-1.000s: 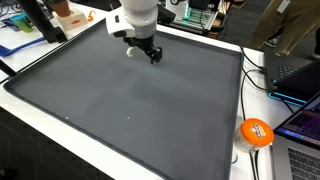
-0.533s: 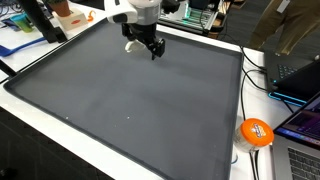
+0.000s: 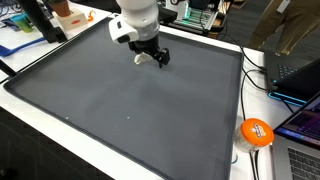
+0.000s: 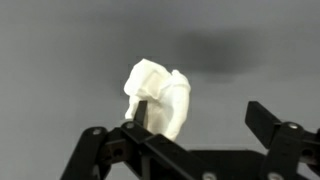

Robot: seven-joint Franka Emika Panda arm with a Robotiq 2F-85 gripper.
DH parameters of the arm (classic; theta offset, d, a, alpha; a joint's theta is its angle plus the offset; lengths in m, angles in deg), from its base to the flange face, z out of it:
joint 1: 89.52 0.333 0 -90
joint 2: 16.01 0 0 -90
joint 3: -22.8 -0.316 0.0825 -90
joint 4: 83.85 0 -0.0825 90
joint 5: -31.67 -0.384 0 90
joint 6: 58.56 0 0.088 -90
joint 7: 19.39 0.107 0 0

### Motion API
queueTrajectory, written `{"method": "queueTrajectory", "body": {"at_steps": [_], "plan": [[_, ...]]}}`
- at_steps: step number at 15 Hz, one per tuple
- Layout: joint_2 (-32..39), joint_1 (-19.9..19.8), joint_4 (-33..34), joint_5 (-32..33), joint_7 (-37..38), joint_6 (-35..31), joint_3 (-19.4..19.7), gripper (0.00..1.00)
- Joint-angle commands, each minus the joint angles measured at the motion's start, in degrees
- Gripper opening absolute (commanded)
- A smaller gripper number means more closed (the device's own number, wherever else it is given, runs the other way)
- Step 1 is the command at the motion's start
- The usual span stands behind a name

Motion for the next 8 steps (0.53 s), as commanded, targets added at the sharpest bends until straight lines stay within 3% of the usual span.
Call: {"method": "queueTrajectory", "body": {"at_steps": [1,4,6,8], "plan": [[3.39,-4.79,1.49,-9.53,-9.09,-4.62,-3.16,1.0],[6.3,-4.81,3.48,-10.02,-10.0,-2.61,-1.72,1.0],[6.27,-1.01,2.52,-1.88,-3.64,-5.24,3.02,1.0],[4.75,0.61,1.71,3.34,-0.59,-4.3,5.16,1.0]]}}
